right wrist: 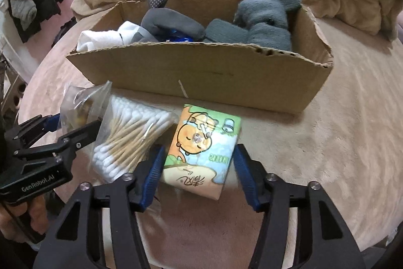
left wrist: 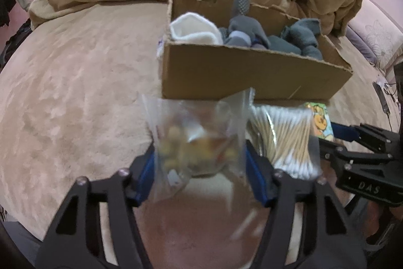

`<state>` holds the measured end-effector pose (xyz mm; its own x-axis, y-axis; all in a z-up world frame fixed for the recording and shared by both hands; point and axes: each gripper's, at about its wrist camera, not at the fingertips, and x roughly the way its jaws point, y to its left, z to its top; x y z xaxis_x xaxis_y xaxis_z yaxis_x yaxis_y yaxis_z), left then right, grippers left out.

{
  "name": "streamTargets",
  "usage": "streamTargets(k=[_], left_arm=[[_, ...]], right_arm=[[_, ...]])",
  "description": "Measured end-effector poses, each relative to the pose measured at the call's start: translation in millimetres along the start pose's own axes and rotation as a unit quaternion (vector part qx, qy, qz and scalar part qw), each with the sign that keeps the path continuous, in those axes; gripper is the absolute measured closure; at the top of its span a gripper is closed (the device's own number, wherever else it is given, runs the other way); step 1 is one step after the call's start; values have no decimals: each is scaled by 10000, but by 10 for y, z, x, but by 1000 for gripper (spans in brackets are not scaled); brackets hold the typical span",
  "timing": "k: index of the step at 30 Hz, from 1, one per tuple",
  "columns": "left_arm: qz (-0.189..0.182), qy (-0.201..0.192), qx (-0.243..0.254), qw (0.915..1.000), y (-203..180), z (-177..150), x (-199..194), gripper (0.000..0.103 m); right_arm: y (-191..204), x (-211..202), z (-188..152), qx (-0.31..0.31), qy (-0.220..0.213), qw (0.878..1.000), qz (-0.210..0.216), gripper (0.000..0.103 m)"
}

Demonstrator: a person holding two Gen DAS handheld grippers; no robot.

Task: Organize objects
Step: 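Grasp the clear snack bag with the left gripper while the right gripper grasps the green tissue pack, then carry the snack bag and green tissue pack into the box and open both grippers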

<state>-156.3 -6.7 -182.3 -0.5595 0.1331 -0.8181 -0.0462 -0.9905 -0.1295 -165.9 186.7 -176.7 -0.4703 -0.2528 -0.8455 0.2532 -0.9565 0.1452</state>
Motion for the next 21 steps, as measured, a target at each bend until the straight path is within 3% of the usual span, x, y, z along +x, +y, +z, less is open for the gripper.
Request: streamTargets(k=[4, 21], left_arm=[[-64, 2, 0, 10000, -6, -29, -53, 45], [-182, -174, 19, 9997, -143, -254, -757, 45]], right_arm=[[-26, -63, -45, 15, 11, 10000, -37, 51], [-47, -611, -317, 70, -203, 9998, 28, 52]])
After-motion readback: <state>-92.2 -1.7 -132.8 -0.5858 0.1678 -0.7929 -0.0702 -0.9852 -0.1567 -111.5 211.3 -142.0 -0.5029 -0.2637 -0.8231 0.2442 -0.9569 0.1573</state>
